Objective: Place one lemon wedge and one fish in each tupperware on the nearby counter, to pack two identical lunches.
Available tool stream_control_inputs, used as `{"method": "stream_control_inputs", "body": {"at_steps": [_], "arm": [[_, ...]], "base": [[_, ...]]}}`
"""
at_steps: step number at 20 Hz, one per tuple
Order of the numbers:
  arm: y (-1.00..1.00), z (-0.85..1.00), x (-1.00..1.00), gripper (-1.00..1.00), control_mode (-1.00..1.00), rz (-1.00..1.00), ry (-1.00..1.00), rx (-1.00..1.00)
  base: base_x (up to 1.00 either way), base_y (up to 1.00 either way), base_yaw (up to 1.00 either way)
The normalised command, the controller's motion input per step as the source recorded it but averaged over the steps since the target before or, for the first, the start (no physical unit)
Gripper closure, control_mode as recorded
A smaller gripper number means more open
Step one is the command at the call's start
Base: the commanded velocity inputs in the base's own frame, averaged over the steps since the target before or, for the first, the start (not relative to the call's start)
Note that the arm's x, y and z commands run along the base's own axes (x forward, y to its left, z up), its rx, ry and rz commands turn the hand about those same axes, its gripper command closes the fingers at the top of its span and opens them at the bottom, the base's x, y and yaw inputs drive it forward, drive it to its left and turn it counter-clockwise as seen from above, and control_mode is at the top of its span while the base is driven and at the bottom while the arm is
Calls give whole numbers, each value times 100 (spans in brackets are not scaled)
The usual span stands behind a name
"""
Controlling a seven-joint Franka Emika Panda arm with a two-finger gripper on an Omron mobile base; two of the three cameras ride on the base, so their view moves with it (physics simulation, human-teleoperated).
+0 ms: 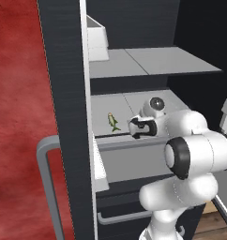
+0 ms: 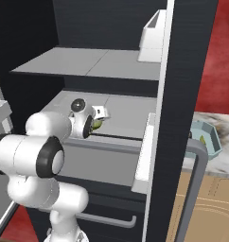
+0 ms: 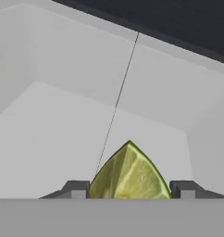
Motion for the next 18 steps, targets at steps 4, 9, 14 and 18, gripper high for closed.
{"method": "stream_control_inputs", "body": {"at_steps": [4,9,14,18], "arm": [[-9,20,-87,100,-100,0,-11,0],[-19,60,-36,100,-100,0,0,0],[-22,82,-34,100,-100,0,4,0],[-15,65,-59,100,-100,0,14,0]], "base": [[0,0,0],[0,0,0],[0,0,0],[0,0,0]]}}
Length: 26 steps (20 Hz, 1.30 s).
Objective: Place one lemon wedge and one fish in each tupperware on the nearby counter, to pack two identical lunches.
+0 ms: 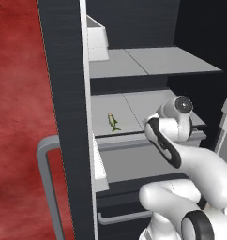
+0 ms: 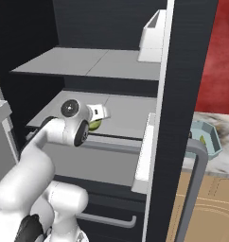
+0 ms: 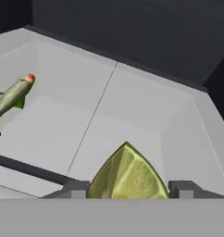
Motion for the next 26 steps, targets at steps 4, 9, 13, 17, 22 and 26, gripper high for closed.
{"method": "stream_control_inputs", "body": {"at_steps": [4,9,13,17,22,26], "arm": [[-2,15,-72,100,-100,0,13,0],[0,0,-72,100,-100,0,0,0],[0,0,-72,100,-100,0,-10,-1],[0,0,-63,100,100,0,-7,0],[0,0,0,100,100,0,0,0],[0,0,0,100,100,0,0,0]], "base": [[0,0,0],[0,0,0],[0,0,0],[-22,0,0],[-97,0,0],[-100,-12,0]]}}
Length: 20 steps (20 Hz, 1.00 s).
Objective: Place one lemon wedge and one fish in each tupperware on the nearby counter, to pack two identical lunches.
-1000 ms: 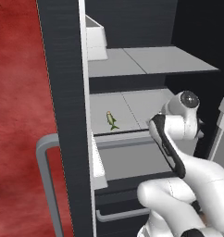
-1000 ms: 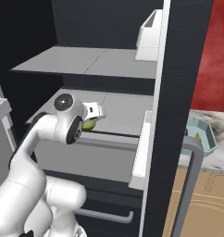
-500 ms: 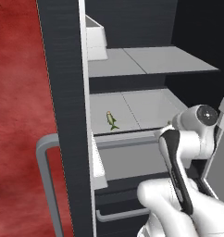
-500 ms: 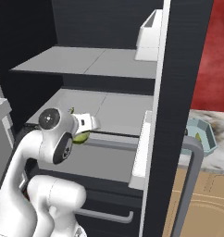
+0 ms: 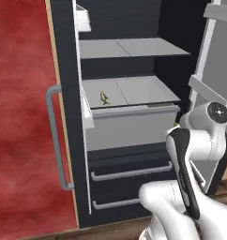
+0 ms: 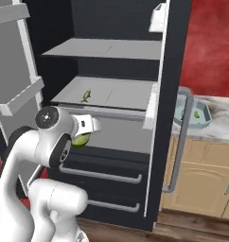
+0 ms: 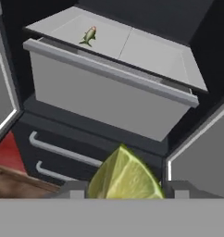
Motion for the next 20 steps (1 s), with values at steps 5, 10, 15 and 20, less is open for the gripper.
{"method": "stream_control_inputs", "body": {"at_steps": [5,10,15,20], "arm": [[0,0,0,100,100,0,0,0],[0,0,0,100,100,0,0,0],[0,0,0,100,100,0,0,0],[0,0,0,100,100,0,0,0]], "base": [[-99,-36,0],[-70,-72,0],[-38,-91,-1],[-16,-100,-3]]}}
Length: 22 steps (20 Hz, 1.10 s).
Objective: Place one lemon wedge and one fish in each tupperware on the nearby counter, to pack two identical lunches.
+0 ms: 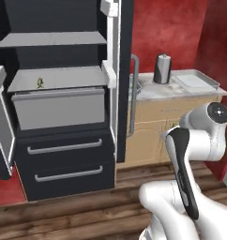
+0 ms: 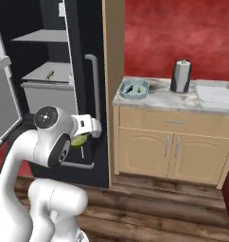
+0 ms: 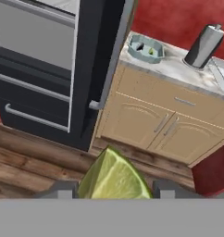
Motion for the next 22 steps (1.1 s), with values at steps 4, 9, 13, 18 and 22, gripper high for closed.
{"method": "stream_control_inputs", "body": {"at_steps": [4,9,13,18,22], "arm": [[0,0,0,100,100,0,0,0],[0,0,0,100,100,0,0,0],[0,0,0,100,100,0,0,0],[0,0,0,100,100,0,0,0],[0,0,0,100,100,0,0,0]], "base": [[0,-98,-3],[7,-83,-4],[69,-43,-5],[100,-15,-5],[100,-18,-5]]}}
